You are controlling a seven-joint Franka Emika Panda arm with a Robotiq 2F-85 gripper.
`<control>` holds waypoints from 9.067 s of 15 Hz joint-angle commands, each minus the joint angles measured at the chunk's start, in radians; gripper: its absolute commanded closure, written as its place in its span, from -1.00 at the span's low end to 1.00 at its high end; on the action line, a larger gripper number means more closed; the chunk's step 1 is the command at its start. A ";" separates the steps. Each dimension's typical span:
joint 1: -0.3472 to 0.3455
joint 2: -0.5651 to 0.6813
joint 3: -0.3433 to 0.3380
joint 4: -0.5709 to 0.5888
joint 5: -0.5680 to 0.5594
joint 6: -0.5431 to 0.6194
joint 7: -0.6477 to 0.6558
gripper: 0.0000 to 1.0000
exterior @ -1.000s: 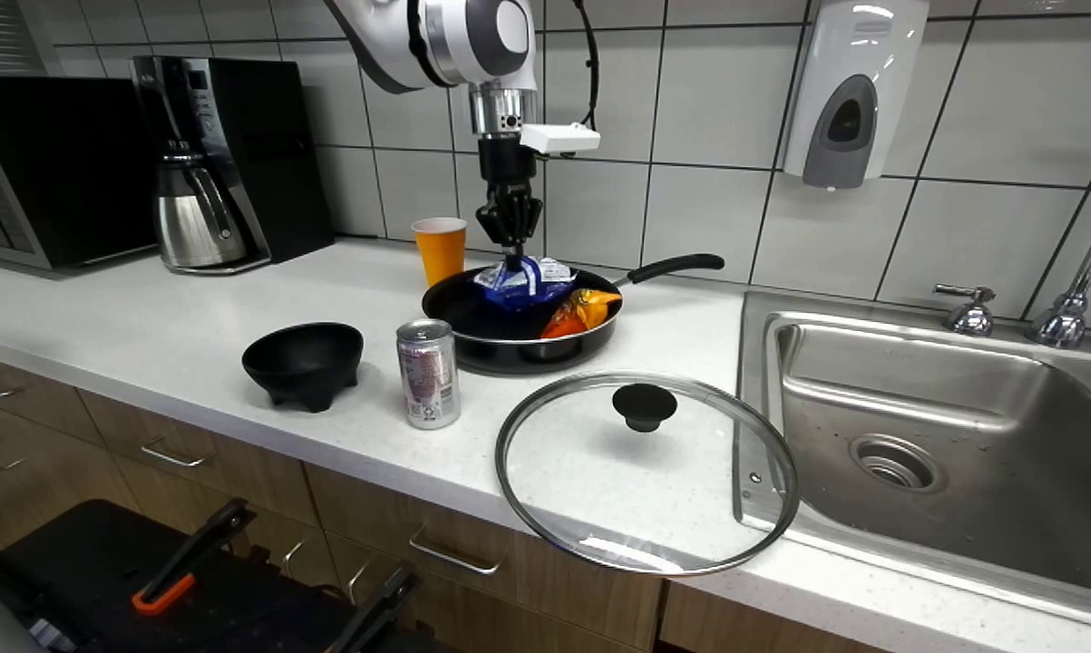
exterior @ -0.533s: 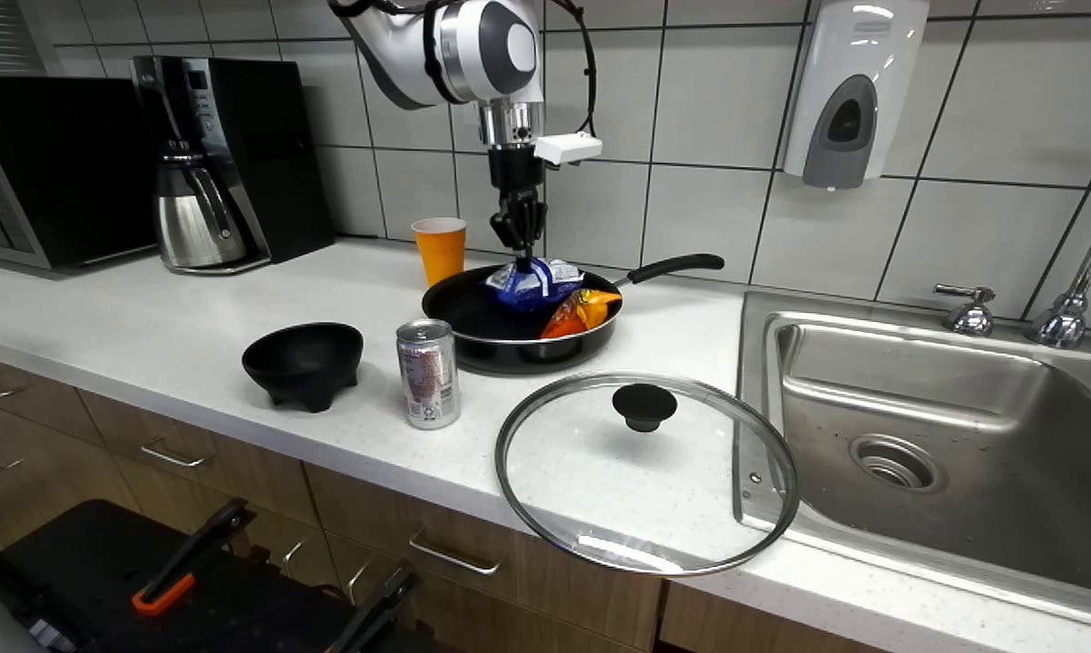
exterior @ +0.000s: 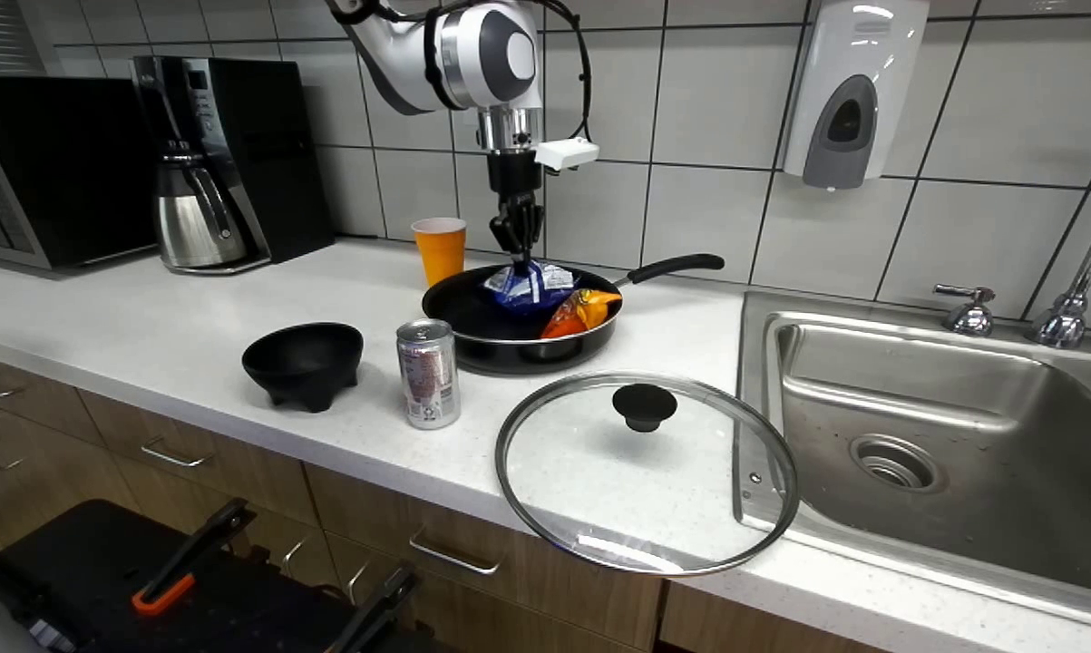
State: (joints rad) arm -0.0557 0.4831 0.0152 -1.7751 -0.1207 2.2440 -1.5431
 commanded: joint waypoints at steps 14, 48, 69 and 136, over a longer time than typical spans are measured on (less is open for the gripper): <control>-0.004 -0.237 0.051 -0.169 0.115 -0.066 0.024 -1.00; 0.030 -0.604 -0.066 -0.571 0.028 -0.054 0.382 -1.00; -0.114 -0.792 -0.229 -0.724 -0.010 -0.061 0.762 -1.00; -0.220 -0.420 -0.350 -0.645 -0.053 0.157 0.937 -1.00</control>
State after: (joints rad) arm -0.2518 0.0473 -0.3576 -2.4282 -0.1691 2.3832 -0.6139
